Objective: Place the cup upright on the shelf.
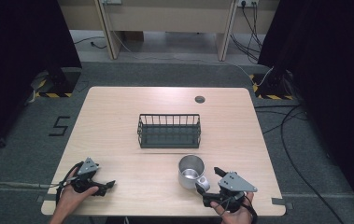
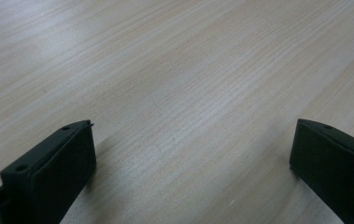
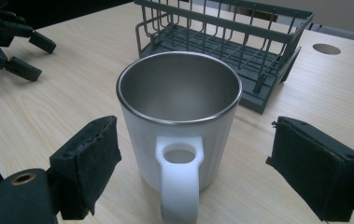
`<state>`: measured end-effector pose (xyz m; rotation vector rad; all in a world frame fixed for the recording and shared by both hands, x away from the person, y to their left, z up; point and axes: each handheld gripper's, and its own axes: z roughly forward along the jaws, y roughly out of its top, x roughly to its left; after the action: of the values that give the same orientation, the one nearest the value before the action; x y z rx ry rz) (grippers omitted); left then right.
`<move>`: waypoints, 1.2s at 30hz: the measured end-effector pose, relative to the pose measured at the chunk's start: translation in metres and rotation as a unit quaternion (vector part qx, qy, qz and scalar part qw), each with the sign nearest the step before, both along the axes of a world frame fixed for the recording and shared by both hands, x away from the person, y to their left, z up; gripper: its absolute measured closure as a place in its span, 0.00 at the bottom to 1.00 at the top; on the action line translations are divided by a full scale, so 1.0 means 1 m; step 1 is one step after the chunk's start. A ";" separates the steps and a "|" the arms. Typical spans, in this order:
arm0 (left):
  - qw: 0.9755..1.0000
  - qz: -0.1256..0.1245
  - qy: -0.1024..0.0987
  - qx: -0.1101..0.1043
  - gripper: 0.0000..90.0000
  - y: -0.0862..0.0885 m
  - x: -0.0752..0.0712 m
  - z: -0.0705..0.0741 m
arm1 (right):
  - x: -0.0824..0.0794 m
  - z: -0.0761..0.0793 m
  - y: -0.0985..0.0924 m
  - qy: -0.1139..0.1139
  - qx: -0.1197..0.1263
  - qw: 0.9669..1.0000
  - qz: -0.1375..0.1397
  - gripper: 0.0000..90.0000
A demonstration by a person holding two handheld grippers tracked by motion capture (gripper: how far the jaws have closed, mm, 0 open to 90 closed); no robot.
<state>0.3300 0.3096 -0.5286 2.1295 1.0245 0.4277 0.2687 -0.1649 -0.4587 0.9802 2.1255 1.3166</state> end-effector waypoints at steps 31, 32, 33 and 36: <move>1.000 0.000 0.000 0.000 0.00 0.000 0.000 0.000 | 0.022 -0.007 -0.031 0.001 -0.020 0.998 -0.060 0.21; 1.000 0.000 0.000 0.000 0.00 0.000 0.000 0.000 | 0.026 -0.007 -0.032 0.001 -0.021 0.998 -0.062 0.21; 1.000 0.000 0.000 0.000 0.00 0.000 0.000 0.000 | 0.027 -0.006 -0.032 0.002 -0.021 0.998 -0.062 0.21; 1.000 0.000 0.000 0.000 0.00 0.000 0.000 0.000 | 0.029 -0.004 -0.031 -0.001 -0.020 0.998 -0.060 0.21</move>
<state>0.3299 0.3096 -0.5286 2.1292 1.0248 0.4278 0.2972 -0.1959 -0.4631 1.0714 2.0499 1.2124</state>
